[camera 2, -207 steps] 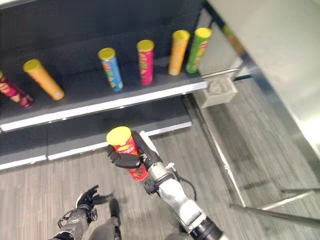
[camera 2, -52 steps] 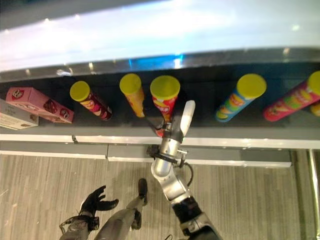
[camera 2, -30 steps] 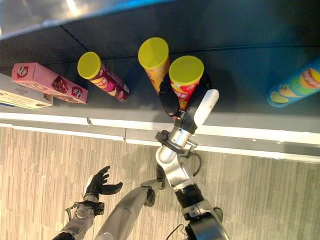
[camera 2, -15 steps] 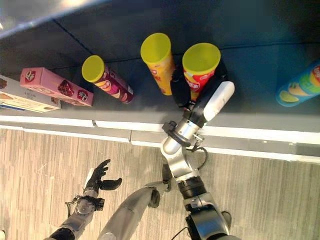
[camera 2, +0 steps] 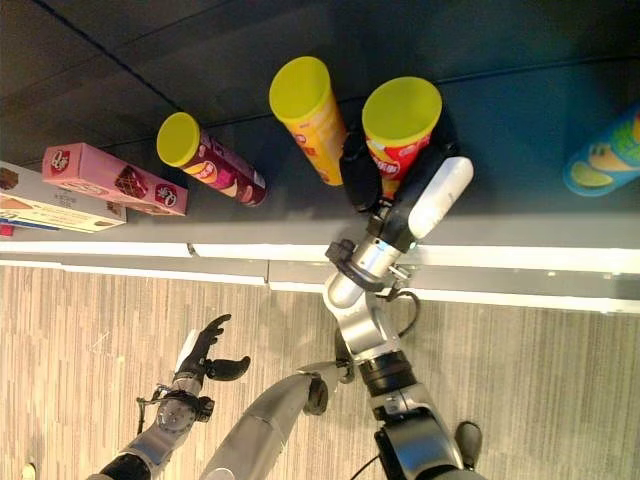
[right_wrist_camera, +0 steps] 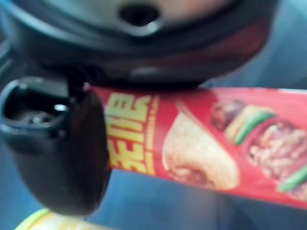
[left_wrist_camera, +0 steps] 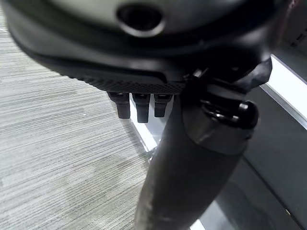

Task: Put the goods on the table back onto the shelves and tidy them up.

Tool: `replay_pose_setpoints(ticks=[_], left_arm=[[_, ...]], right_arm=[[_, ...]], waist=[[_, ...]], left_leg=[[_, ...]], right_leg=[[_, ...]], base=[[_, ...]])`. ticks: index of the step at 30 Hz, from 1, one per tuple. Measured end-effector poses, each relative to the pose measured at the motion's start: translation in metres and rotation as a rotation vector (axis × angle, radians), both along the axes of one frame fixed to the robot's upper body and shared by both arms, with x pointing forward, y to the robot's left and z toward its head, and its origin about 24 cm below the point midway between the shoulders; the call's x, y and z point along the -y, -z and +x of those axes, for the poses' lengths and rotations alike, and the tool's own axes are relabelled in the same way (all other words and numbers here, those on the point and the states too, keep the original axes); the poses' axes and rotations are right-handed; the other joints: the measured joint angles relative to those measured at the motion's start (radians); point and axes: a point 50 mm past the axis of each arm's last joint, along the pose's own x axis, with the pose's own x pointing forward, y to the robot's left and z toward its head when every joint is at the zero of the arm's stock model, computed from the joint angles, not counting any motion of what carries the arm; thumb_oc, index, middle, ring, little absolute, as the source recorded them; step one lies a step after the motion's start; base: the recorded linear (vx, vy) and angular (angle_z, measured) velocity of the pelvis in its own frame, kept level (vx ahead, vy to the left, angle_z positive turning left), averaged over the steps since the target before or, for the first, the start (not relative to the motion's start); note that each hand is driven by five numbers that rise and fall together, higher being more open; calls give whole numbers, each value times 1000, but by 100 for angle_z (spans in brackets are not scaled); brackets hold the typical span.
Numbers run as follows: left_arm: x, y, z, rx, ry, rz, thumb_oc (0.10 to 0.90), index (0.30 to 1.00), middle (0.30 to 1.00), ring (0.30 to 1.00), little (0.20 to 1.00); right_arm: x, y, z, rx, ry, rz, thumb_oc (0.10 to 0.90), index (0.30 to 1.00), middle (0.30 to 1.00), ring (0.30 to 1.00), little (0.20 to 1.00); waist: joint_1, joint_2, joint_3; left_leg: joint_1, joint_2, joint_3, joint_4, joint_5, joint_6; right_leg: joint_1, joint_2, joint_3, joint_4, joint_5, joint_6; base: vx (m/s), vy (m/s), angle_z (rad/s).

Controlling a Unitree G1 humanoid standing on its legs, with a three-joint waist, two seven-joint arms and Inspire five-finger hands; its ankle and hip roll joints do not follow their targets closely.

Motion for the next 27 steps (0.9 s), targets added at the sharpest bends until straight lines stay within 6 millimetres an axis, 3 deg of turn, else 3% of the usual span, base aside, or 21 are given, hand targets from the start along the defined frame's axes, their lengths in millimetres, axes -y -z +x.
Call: replay_pose_setpoints(ticks=[9, 14, 19, 27], left_arm=[[-1, -20, 17, 120, 38, 80, 800, 900, 900, 900, 900], [-26, -15, 11, 97, 60, 206, 800, 900, 900, 900, 900], [-29, -5, -5, 51, 67, 225, 800, 900, 900, 900, 900], [-36, 6, -16, -14, 51, 256, 800, 900, 900, 900, 900]], right_arm=[[0, 7, -2, -20, -9, -60, 800, 900, 900, 900, 900], [2, 12, -20, 7, -7, -64, 800, 900, 900, 900, 900], [6, 31, -27, -54, 13, -72, 800, 900, 900, 900, 900], [-2, 22, -32, 0, -41, -68, 800, 900, 900, 900, 900]], waist=[[-23, -1, 1], [-71, -70, -3], [-99, -140, -40], [-95, -157, -42]], left_leg=[[6, 13, 5, 17, -3, 2], [54, 60, 23, 15, -3, -6], [67, 83, 13, 0, -4, -41], [106, 75, -11, -23, 21, -39]], right_leg=[[2, 5, 2, 12, 1, 2], [15, 38, 18, 17, 10, 19], [20, 66, 8, 14, 7, 22], [63, 78, -1, 15, 7, 22]], base=[[-17, -14, -3], [-78, -96, -24], [-64, -112, -9], [-31, -81, 9]])
